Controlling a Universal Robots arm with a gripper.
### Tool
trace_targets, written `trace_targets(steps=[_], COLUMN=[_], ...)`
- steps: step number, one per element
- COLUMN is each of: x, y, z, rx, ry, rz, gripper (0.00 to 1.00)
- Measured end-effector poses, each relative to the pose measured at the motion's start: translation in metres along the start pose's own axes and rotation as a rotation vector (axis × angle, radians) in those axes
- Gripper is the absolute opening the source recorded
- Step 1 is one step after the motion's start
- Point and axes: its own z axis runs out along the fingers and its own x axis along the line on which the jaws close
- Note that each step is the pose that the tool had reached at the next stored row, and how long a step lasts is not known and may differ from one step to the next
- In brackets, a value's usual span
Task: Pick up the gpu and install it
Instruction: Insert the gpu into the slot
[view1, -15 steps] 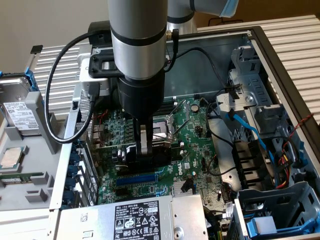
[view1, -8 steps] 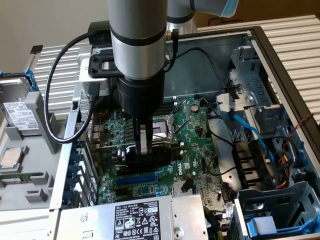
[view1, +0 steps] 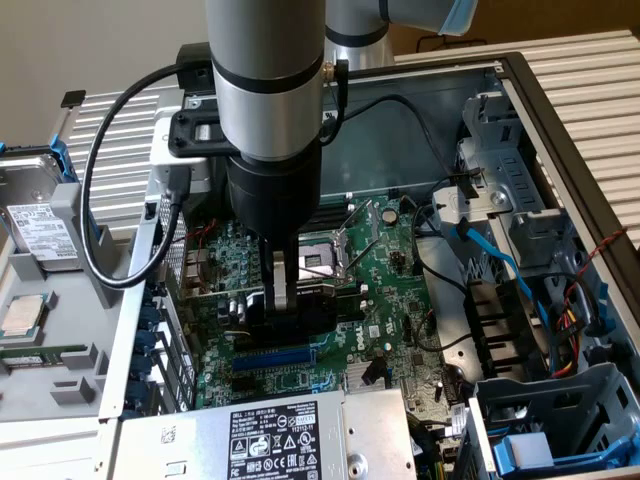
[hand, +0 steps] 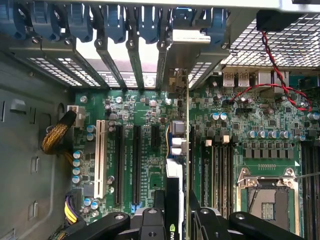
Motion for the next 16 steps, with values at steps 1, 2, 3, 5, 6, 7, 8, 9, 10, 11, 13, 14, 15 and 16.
trace_targets(steps=[1,2,3,5,6,7,8,9,10,11,13,14,15,16], x=[0.0000,0.0000,0.0001,0.0001,0.0001,0.0001,0.0002,0.0002,0.0002,0.0002,0.0003,0.0003,0.0003,0.0003], y=[0.0001,0.0002,0.0003,0.0003,0.0003,0.0003,0.0003,0.0004,0.0005,0.0006,0.0007,0.0007,0.0007,0.0008], z=[0.0000,0.0000,0.0001,0.0009,0.0014,0.0021,0.0028,0.0037,0.0045,0.0052,0.0053,0.0053,0.0053,0.0053], rx=[-0.0001,0.0000,-0.0001,0.0000,0.0000,0.0000,0.0000,0.0000,0.0000,0.0000,-0.0001,-0.0001,-0.0001,-0.0001], ry=[0.0001,0.0000,0.0001,-0.0001,0.0000,0.0001,0.0000,0.0000,0.0000,0.0000,0.0002,0.0002,0.0001,0.0001], rz=[0.000,0.000,0.000,0.000,0.000,0.000,0.000,0.000,0.000,0.000,0.000,0.000,0.000,0.000], gripper=[0.27,0.27,0.27,0.27,0.27,0.27,0.27,0.27,0.27,0.27,0.27,0.27,0.27,0.27])
